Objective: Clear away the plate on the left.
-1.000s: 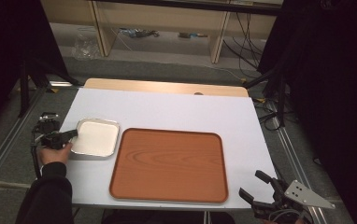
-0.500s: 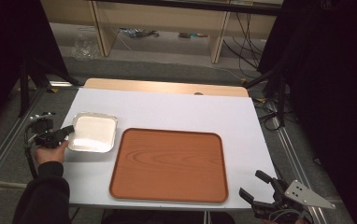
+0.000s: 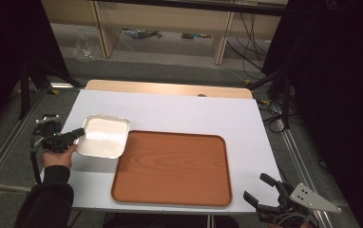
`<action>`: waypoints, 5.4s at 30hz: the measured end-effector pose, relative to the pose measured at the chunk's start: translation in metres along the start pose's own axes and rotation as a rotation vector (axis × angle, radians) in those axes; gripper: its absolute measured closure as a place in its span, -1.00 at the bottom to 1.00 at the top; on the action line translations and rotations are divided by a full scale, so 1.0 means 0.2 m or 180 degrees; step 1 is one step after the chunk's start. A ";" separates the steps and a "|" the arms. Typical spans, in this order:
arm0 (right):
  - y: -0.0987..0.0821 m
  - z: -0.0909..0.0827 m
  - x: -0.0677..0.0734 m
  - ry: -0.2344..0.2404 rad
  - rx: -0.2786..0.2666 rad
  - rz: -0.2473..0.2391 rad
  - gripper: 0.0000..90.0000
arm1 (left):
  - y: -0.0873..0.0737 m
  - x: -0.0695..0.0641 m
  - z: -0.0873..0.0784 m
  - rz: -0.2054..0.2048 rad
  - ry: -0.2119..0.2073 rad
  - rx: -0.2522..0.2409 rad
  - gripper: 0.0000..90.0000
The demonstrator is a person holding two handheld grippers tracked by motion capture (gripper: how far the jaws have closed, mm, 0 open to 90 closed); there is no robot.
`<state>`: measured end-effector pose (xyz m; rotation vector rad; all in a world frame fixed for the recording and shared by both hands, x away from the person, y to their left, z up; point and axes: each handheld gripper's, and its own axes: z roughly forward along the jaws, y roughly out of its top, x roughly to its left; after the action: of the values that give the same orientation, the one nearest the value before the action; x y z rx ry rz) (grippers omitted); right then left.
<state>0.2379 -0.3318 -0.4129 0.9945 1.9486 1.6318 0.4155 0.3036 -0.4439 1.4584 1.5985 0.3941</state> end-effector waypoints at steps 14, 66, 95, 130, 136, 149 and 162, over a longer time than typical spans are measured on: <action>0.00 0.00 0.00 0.0003 -0.0015 -0.0014 -0.66 | -0.07 -0.23 0.02 0.0265 -0.0299 0.0150 0.95; 0.00 0.02 -0.01 0.0091 -0.0056 -0.0080 -0.66 | -0.42 -0.79 0.32 0.0791 -0.0888 0.1075 0.93; 0.00 0.02 -0.01 0.0086 -0.0022 -0.0063 -0.66 | -0.54 -0.79 0.17 0.0924 -0.0967 0.1582 0.77; 0.00 0.02 0.00 0.0096 -0.0060 -0.0061 -0.66 | -0.61 -0.85 0.09 0.0807 -0.1239 0.1636 0.31; 0.00 0.02 0.00 0.0092 -0.0059 -0.0055 -0.66 | -0.57 -0.84 0.06 0.0797 -0.1271 0.1376 -0.01; 0.00 0.01 0.00 0.0044 0.0025 -0.0076 -0.66 | -0.53 -0.85 0.01 0.0916 -0.1430 0.1062 -0.32; 0.00 0.01 0.00 0.0080 -0.0012 -0.0095 -0.66 | -0.49 -0.84 -0.05 0.1009 -0.1508 0.0822 -0.36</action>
<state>0.2406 -0.3306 -0.4136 0.9434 1.9666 1.6386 0.3286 0.1301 -0.4436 1.8471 1.0684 0.0066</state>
